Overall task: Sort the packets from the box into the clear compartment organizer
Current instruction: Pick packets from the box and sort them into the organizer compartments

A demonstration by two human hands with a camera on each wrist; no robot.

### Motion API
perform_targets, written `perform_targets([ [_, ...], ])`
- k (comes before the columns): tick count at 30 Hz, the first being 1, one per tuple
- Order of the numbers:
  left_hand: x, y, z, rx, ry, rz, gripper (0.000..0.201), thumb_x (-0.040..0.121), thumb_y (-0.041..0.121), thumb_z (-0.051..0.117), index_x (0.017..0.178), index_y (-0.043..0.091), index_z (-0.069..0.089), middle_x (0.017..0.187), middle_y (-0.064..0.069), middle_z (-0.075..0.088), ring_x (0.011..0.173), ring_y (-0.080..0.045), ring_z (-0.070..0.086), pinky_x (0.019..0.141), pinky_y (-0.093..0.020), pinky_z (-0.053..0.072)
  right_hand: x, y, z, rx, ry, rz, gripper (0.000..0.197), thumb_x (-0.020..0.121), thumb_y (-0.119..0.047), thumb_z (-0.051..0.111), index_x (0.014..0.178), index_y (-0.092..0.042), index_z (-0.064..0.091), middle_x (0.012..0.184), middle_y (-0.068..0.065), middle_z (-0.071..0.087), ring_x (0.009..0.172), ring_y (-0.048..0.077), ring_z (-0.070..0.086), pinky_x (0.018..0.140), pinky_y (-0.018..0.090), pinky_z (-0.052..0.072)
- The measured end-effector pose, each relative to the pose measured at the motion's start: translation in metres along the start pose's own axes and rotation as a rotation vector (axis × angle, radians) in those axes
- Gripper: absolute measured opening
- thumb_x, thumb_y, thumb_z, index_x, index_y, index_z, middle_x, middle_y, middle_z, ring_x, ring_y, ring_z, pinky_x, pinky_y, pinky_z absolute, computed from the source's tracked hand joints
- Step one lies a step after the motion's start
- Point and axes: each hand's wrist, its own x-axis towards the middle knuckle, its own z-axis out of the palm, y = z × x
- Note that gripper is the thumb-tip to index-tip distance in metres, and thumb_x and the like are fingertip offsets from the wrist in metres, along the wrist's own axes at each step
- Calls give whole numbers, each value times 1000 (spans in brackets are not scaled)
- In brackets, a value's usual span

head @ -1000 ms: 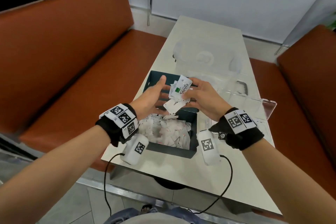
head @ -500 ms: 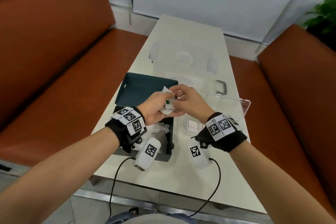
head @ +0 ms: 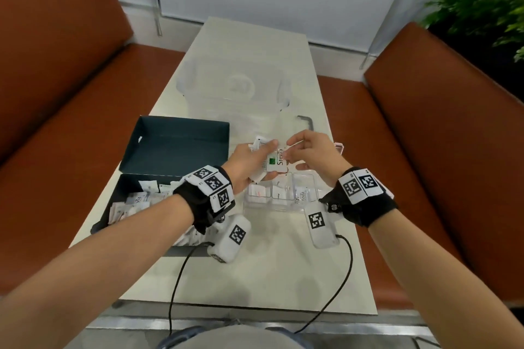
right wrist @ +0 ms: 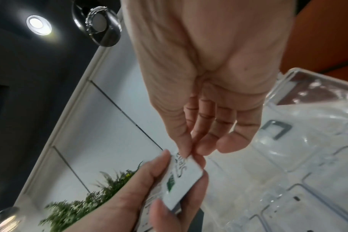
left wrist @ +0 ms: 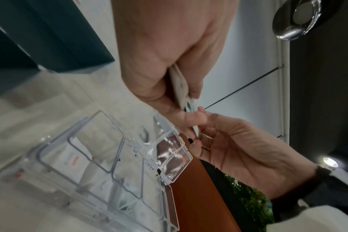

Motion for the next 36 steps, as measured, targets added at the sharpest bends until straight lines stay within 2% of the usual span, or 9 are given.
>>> perform_targets([
  [6,7,-15,28,69,-36,23,26,86,11,72,108,-2,65,102,-16,71,80,-20,70,58,-26,58,2,22,-27,-46,-11,23,15,84,-13,71,98,-8,67,82,10,68,67,14,63,59,24,55],
  [9,10,-18,33,63,-33,25,16,90,12,68,100,0,65,92,-17,71,70,-21,72,55,-24,58,10,35,-43,-121,117,25,4,83,-12,71,87,-11,70,80,7,70,67,13,62,59,23,51],
  [12,13,-20,27,54,-13,19,20,92,11,65,106,-2,65,90,-16,72,69,-21,73,55,-23,57,18,52,-54,-318,215,44,2,82,-15,70,83,-14,70,85,3,69,73,13,59,71,28,50],
  [14,14,-21,20,43,12,16,20,92,11,65,107,-3,65,90,-16,72,69,-21,73,54,-24,57,18,63,-50,-427,169,62,2,84,-15,68,84,-13,69,85,3,69,76,13,60,72,24,50],
  [18,16,-21,9,39,44,16,19,92,11,66,105,-2,65,90,-16,73,71,-22,74,57,-26,58,15,76,-30,-510,55,68,8,87,-13,64,84,-7,68,67,1,65,68,15,63,57,16,44],
  [22,16,-22,2,36,54,4,21,91,13,66,107,-1,66,91,-15,74,76,-23,74,64,-29,59,19,80,-17,-675,5,81,20,91,-10,54,93,1,71,86,14,70,83,27,67,75,31,55],
  [28,14,-24,-2,46,48,6,25,92,15,66,109,-2,66,93,-15,74,78,-24,74,66,-29,60,20,92,-6,-1147,-21,6,24,93,-18,50,110,-22,66,108,2,68,105,24,59,94,37,38],
  [31,14,-24,-3,44,45,2,25,92,14,66,110,-3,65,93,-16,74,76,-24,74,67,-30,60,20,97,-5,-1333,-41,-62,31,93,-22,53,122,-30,60,114,-3,66,113,22,52,95,39,32],
  [36,14,-23,-3,38,42,-10,28,91,14,67,112,-4,65,91,-15,74,74,-22,74,62,-28,60,20,100,-5,-1461,-101,-46,32,92,-31,52,122,-33,59,112,-3,65,112,23,50,96,42,29],
])
